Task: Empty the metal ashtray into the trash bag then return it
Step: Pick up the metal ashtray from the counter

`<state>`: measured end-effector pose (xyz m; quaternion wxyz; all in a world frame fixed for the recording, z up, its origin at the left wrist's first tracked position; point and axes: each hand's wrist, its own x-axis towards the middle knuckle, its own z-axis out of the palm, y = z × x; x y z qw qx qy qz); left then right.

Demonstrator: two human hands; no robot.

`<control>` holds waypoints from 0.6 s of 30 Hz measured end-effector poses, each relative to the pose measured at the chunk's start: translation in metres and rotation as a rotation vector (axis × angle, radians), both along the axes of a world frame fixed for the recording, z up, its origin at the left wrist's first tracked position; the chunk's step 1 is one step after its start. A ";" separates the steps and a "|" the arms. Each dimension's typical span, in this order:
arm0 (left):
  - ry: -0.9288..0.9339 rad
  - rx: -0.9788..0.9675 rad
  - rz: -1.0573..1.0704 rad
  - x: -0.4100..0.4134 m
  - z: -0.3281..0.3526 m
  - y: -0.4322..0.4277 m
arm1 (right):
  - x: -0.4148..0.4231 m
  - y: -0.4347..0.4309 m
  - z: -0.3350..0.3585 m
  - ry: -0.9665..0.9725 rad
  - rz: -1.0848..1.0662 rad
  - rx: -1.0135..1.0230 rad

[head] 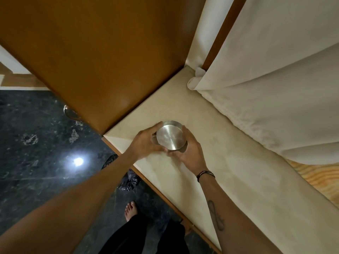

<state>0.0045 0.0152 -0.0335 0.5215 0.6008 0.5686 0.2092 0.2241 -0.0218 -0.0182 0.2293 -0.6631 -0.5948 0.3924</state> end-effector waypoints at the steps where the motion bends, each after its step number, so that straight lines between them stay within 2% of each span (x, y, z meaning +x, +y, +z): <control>1: -0.081 -0.036 0.012 -0.002 0.001 0.000 | -0.002 -0.002 0.003 0.046 -0.027 -0.018; 4: -0.220 -0.069 0.040 -0.007 0.019 -0.004 | -0.007 -0.012 0.017 0.139 -0.096 -0.027; 10: -0.309 -0.074 0.137 -0.020 0.064 -0.025 | -0.011 -0.041 0.056 0.337 -0.167 0.002; 15: -0.340 -0.006 0.317 -0.044 0.075 -0.072 | -0.033 -0.064 0.067 0.475 -0.098 0.010; 18: -0.339 -0.014 0.459 -0.071 0.067 -0.107 | -0.056 -0.080 0.060 0.476 -0.001 -0.014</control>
